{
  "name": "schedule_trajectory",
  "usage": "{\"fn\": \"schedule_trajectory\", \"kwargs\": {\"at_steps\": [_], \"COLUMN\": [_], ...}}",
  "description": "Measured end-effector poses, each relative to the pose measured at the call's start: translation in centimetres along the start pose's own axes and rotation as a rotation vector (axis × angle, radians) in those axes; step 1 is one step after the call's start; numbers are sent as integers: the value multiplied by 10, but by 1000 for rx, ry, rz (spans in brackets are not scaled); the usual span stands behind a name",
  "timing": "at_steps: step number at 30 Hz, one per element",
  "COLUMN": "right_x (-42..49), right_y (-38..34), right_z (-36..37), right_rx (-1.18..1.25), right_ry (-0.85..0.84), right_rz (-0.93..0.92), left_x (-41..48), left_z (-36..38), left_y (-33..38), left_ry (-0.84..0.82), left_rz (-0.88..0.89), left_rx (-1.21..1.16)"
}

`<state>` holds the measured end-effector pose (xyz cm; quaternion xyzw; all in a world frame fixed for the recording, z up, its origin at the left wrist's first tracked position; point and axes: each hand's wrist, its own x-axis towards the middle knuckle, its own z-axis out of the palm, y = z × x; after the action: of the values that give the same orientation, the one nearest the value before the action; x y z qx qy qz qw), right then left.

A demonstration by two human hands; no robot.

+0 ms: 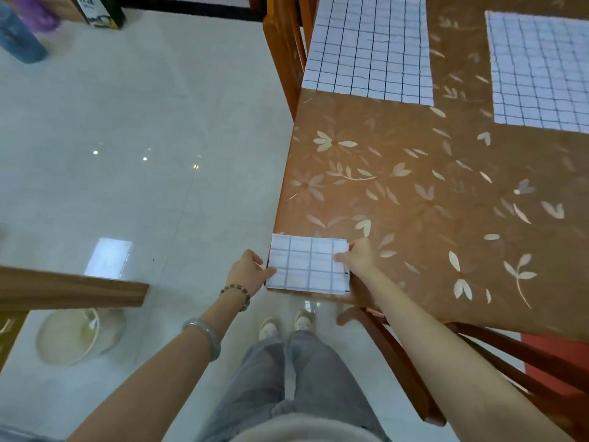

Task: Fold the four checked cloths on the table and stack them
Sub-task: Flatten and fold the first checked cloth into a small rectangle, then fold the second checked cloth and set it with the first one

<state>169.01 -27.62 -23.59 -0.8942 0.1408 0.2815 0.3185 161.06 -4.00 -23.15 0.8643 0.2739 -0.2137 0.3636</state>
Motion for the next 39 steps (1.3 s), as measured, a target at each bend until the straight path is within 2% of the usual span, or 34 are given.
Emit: {"fn": "schedule_trajectory", "kwargs": {"at_steps": [2,4,5,7,9,12,14,16,24,27,30,32,34,36,39], "right_x": [-5,-14,-20,-32,-44,-55,-54,-52,-52,-61,-79,-94,-108,-123,-149], "right_y": [-4,-7,-8,-7,-2,9,18,27,31,11,-23,-43,-58,-69,-80], "right_z": [-1,-4,-4,-3,5,26,40,46,45,21,-25,-57,-82,-105,-132], "right_rx": [-70,-131,-148,-214,-340,-499,-582,-643,-730,-618,-275,-93,37,147,190], "right_ry": [51,153,211,294,234,76,73,12,-41,-85,-129,-214,-245,-165,6], "right_rz": [-10,-51,-103,-285,-444,-467,-464,-380,-340,-334,-279,-245,-225,-240,-341], "left_x": [1,0,1,3,8,15,19,22,25,20,11,2,-12,-29,-51], "left_z": [-1,-1,1,6,12,18,20,22,20,9,-21,-48,-79,-107,-137], "left_y": [0,3,5,9,11,3,-1,-4,-6,10,44,70,98,124,160], "left_ry": [62,131,161,143,59,-33,-90,-94,-64,-90,-192,-308,-507,-627,-565], "left_rz": [224,572,715,862,875,796,719,696,729,708,668,615,520,513,674], "left_rx": [129,303,372,501,700,871,883,884,953,837,560,401,358,403,340]}}
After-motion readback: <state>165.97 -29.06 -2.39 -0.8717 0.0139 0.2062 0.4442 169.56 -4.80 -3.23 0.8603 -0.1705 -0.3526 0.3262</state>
